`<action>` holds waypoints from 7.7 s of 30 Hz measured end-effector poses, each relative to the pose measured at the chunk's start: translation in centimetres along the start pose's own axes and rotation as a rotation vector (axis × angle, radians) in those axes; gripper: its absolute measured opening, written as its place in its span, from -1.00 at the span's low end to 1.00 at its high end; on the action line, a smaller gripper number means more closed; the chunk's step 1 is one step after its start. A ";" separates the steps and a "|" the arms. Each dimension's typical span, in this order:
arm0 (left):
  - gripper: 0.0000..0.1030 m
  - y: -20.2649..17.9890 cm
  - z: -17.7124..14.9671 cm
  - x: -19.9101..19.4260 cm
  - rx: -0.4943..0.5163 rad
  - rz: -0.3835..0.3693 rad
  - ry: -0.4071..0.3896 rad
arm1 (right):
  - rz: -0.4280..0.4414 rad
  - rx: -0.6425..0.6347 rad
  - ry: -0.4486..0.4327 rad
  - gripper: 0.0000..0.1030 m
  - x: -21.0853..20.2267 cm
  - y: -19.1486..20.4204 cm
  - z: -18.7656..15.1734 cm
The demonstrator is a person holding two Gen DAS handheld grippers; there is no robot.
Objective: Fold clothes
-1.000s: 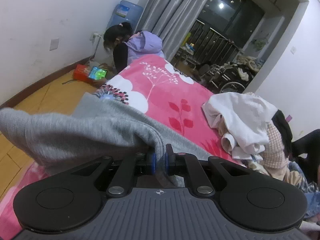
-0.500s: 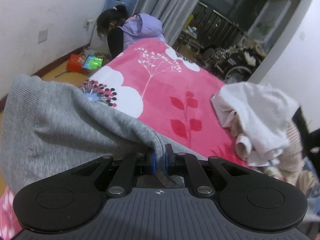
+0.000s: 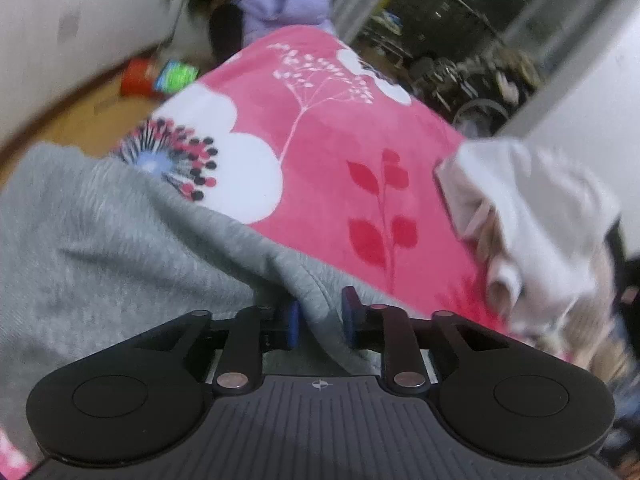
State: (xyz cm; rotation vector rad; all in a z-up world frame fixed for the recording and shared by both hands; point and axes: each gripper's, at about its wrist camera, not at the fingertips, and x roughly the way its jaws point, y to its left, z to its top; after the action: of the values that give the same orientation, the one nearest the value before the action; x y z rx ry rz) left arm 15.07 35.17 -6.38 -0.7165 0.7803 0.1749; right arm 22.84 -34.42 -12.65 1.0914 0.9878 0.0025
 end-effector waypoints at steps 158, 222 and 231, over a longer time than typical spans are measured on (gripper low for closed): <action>-0.30 5.0 -10.2 -8.9 1.130 0.202 0.205 | 0.191 -1.763 0.527 -0.88 7.9 18.0 -38.6; -0.36 -7.7 -11.9 -3.4 0.825 0.109 0.082 | 0.363 -0.771 -0.056 -0.20 -3.2 12.9 -23.6; -0.35 -17.8 -11.7 -4.9 0.985 0.023 0.072 | 0.393 -0.750 -0.228 -0.20 -12.1 8.7 -21.5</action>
State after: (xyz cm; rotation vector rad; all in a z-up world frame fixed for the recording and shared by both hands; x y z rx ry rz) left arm 11.84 14.71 0.58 0.2212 0.8262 -0.2166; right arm 5.10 -19.63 -0.26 0.5527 0.4784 0.5186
